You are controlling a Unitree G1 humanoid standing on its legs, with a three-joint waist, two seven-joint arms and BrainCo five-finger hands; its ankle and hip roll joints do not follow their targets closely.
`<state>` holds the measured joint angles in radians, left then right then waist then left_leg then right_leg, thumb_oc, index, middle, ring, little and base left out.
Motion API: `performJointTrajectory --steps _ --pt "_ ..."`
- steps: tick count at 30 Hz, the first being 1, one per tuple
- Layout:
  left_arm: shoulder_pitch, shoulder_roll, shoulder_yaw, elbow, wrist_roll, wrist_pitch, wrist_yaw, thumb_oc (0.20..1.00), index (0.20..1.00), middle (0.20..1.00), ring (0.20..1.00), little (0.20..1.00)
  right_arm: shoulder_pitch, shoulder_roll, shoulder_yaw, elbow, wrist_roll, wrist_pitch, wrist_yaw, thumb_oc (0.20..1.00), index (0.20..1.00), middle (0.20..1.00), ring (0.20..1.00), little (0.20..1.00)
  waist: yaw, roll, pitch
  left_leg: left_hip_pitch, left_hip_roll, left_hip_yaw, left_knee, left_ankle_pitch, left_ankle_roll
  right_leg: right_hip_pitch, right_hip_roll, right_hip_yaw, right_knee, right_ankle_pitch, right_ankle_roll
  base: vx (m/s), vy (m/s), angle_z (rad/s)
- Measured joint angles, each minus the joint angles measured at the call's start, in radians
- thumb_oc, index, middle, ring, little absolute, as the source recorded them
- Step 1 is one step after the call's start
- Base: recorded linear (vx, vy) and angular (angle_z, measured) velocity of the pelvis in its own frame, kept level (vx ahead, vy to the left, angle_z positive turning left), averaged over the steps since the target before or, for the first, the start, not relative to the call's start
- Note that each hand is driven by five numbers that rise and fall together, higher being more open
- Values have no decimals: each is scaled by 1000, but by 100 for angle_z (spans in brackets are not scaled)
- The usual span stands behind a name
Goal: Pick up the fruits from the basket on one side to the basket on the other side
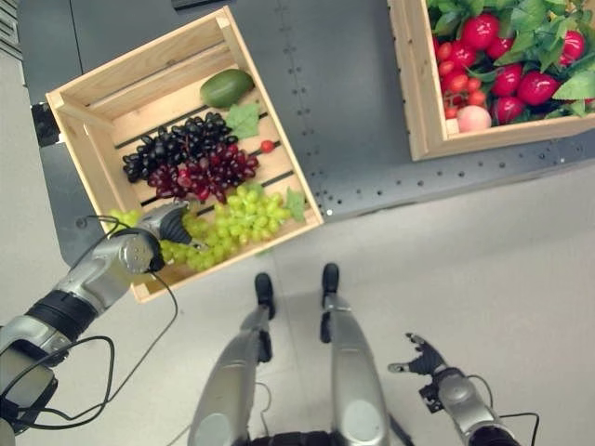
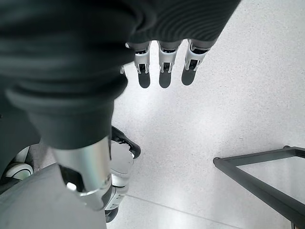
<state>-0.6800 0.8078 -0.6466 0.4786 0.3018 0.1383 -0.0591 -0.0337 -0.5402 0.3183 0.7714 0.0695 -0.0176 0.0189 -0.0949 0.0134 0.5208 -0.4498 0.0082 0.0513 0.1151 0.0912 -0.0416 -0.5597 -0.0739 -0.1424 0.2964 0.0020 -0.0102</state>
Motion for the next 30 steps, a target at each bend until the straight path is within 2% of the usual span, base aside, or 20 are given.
performJointTrajectory --steps 5,12,22,30 --pt "-3 -98 3 15 0 7 19 1000 1000 1000 1000 1000 -1 0 0 -1 0 0 -1 1000 1000 1000 1000 1000 0 0 0 0 -1 -1 2 0 0 0 -1 0 4 0 0 0 0 0" --pt "-37 -179 2 51 -1 30 52 1000 1000 1000 1000 1000 0 0 12 -1 1 0 -3 1000 1000 1000 1000 1000 -3 -1 0 0 -1 -1 2 0 0 1 -1 -1 5 0 0 0 0 0" --pt "-87 -269 -9 102 -1 34 78 1000 1000 1000 1000 1000 -1 4 51 10 4 0 -9 1000 1000 1000 1000 1000 -17 -13 6 -1 -2 -2 2 0 1 1 -2 -2 4 0 0 0 0 0" --pt "-140 -340 -30 216 -2 34 120 1000 1000 1000 1000 1000 -1 10 66 18 21 -4 -27 1000 1000 1000 1000 1000 -28 -23 8 -2 -2 -2 2 0 1 1 -2 -2 2 0 0 0 0 0"
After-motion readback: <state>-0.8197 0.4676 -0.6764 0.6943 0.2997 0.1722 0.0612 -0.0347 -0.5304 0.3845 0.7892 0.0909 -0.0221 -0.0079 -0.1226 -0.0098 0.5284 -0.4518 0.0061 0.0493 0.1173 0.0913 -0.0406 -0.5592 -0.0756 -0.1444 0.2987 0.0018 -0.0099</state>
